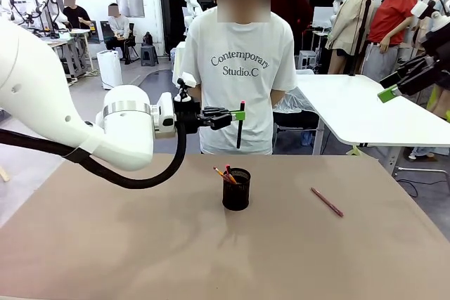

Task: Place the pens into the pen holder.
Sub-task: Pick up a writing instrument from the table and place it into the Pen holder.

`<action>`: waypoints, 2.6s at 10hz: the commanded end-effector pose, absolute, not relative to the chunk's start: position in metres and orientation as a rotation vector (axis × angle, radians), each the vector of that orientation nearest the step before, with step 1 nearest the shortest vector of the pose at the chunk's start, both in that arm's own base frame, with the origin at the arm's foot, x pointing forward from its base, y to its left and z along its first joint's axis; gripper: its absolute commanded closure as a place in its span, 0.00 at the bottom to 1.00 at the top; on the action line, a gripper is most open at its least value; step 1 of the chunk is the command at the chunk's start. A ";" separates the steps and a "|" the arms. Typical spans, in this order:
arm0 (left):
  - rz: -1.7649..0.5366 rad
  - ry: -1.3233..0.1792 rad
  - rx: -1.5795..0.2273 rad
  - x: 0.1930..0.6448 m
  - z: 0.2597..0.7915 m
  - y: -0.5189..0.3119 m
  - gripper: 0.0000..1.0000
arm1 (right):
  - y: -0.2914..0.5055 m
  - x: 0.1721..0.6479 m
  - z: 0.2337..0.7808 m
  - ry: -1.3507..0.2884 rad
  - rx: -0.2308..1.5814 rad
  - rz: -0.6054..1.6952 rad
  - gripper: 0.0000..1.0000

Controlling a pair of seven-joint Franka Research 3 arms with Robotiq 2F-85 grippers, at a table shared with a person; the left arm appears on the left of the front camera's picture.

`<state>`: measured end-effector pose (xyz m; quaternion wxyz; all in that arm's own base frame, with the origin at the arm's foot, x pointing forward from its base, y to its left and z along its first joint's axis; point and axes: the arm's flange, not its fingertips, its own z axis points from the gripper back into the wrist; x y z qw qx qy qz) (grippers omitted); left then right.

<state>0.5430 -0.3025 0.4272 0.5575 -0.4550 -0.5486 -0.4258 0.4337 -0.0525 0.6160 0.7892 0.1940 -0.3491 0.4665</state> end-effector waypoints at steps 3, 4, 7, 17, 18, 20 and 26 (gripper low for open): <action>-1.116 -1.272 -1.046 0.552 0.414 -0.300 1.00 | -0.052 0.433 0.618 -0.763 0.423 1.003 0.00; -1.181 -1.250 -1.118 0.559 0.399 -0.301 1.00 | -0.052 0.433 0.618 -0.763 0.423 1.003 0.00; -1.233 -1.273 -1.171 0.569 0.369 -0.295 1.00 | -0.052 0.433 0.618 -0.763 0.423 1.003 0.00; -1.263 -1.309 -1.225 0.584 0.336 -0.319 0.51 | -0.052 0.433 0.618 -0.763 0.423 1.003 0.00; -1.268 -1.308 -1.225 0.582 0.338 -0.318 0.31 | -0.052 0.433 0.618 -0.763 0.423 1.003 0.00; -1.273 -1.310 -1.226 0.581 0.340 -0.318 0.00 | -0.052 0.433 0.618 -0.763 0.423 1.003 0.00; -1.275 -1.293 -1.222 0.578 0.345 -0.314 0.00 | -0.052 0.433 0.618 -0.763 0.423 1.003 0.00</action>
